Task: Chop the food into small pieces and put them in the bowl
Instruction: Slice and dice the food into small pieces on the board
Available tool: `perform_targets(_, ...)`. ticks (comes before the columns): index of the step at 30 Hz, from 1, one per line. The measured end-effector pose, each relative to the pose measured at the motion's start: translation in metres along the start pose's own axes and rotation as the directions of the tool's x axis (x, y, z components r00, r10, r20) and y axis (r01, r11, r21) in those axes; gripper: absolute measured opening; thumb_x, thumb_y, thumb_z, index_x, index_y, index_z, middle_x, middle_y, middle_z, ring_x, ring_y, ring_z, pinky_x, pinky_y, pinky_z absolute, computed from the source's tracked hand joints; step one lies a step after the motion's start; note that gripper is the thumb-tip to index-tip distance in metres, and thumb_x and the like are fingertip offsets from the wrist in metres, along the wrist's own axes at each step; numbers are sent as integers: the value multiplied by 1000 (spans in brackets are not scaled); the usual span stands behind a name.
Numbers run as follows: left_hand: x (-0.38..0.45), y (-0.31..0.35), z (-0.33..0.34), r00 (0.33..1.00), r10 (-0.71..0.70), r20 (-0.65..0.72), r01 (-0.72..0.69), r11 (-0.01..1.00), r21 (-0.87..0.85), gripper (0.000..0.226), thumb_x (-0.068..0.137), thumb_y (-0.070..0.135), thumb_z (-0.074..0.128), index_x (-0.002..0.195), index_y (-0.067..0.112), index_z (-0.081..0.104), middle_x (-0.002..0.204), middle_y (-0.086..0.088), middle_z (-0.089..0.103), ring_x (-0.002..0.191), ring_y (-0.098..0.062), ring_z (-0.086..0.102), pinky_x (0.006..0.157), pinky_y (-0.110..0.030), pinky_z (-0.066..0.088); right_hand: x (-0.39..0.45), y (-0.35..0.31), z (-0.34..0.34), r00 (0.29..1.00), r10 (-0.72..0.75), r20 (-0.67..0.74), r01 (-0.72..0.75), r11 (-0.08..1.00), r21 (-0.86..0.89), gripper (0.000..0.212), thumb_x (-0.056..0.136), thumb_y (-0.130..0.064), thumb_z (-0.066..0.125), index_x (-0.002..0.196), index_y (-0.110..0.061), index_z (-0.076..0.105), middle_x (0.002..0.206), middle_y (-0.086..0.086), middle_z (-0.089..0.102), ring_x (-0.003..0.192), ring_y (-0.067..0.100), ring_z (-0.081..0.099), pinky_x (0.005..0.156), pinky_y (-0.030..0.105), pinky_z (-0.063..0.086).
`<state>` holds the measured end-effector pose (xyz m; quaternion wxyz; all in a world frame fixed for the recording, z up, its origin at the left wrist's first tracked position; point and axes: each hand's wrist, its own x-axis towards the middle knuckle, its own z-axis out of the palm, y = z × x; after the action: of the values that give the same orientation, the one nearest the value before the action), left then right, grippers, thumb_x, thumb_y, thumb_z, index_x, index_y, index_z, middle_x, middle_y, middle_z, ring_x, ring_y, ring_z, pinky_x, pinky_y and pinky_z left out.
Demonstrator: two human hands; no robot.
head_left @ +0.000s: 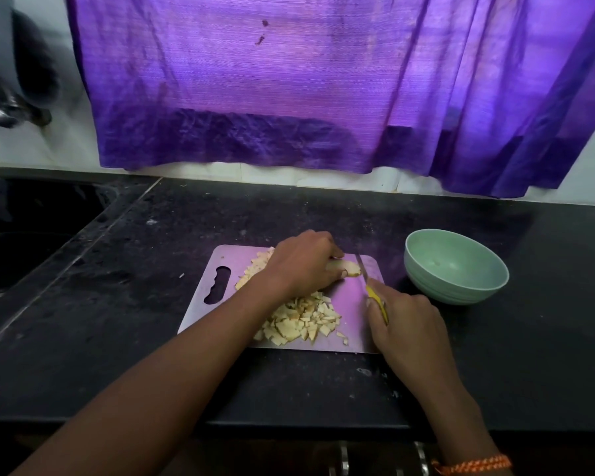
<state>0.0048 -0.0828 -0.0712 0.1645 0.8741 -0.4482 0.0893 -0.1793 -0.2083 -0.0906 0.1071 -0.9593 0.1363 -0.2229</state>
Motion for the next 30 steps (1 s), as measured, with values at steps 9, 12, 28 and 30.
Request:
perform_targets(9, 4, 3, 9, 995, -54, -84, 52, 998, -25, 34, 97, 48, 71, 121, 26, 78, 121, 12, 70, 113, -12, 61, 74, -32, 45, 0, 0, 1, 999, -35, 31, 34, 999, 29, 35, 101, -41, 45, 132, -33, 60, 75, 4, 63, 70, 31, 59, 61, 42, 48)
perform_targets(12, 6, 5, 10, 993, -80, -83, 78, 996, -31, 32, 95, 46, 72, 118, 26, 79, 118, 13, 72, 110, -12, 64, 73, -33, 50, 3, 1, 2, 999, -32, 40, 31, 999, 21, 34, 100, -41, 47, 131, -32, 61, 80, 5, 65, 75, 31, 61, 61, 41, 45)
perform_targets(28, 5, 9, 14, 978, -137, -155, 139, 990, 1, 28, 94, 41, 71, 112, 23, 82, 110, 8, 75, 103, -17, 66, 75, -37, 56, -28, 3, -9, 999, -26, -23, 29, 985, 171, 43, 99, -44, 45, 137, -33, 60, 82, 2, 72, 71, 24, 64, 66, 43, 55)
perform_targets(30, 5, 7, 15, 980, -134, -146, 134, 991, -9, 29, 93, 43, 72, 114, 24, 82, 113, 9, 73, 105, -17, 65, 79, -40, 58, -26, 1, -11, 998, -23, -55, 33, 982, 187, 40, 101, -39, 50, 140, -32, 58, 77, 3, 70, 70, 24, 63, 66, 43, 54)
